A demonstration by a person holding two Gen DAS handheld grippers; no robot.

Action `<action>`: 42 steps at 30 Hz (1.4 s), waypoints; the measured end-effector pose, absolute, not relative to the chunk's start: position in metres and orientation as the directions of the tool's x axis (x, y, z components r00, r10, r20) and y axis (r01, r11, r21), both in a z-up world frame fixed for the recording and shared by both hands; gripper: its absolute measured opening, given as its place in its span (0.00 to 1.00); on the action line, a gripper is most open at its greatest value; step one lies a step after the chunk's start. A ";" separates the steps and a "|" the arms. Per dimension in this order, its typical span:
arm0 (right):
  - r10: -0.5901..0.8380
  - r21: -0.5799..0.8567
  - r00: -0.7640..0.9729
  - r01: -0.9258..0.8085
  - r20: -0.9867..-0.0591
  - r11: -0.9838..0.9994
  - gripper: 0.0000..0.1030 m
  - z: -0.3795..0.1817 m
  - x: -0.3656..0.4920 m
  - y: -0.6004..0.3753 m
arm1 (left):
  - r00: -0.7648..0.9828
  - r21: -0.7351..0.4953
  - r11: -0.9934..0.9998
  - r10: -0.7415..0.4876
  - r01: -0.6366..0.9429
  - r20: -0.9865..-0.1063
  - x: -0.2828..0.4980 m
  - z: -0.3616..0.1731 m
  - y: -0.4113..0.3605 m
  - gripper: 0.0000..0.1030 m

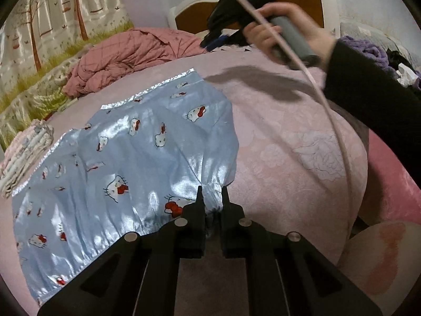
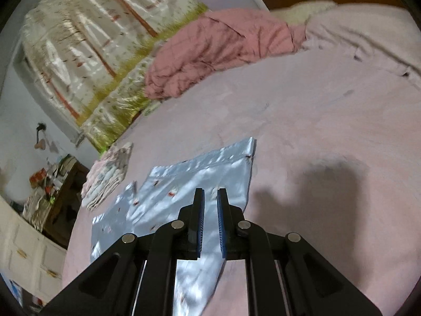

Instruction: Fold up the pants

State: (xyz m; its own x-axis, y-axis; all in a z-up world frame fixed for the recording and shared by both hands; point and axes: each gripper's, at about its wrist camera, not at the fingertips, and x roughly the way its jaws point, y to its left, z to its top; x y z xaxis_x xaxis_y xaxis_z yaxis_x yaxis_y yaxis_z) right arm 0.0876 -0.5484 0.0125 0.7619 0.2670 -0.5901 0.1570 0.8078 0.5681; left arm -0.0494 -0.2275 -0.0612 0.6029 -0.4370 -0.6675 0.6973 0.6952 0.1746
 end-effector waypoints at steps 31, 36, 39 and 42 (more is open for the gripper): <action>0.160 0.443 0.694 0.250 -0.702 0.861 0.01 0.001 0.239 -0.559 | 0.531 -0.086 0.723 -0.577 0.686 -0.620 -0.044 -0.026 -0.192 0.06; 0.150 0.376 0.710 0.172 -0.688 0.911 0.01 0.049 0.246 -0.512 | 0.594 -0.069 0.757 -0.562 0.650 -0.575 -0.048 -0.001 -0.169 0.06; 0.154 0.354 0.719 0.136 -0.678 0.925 0.01 0.071 0.253 -0.483 | 0.636 -0.053 0.788 -0.531 0.613 -0.560 -0.050 0.008 -0.150 0.06; 0.166 0.338 0.728 0.095 -0.665 0.936 0.01 0.092 0.263 -0.445 | 0.673 -0.039 0.825 -0.486 0.564 -0.557 -0.051 0.010 -0.127 0.06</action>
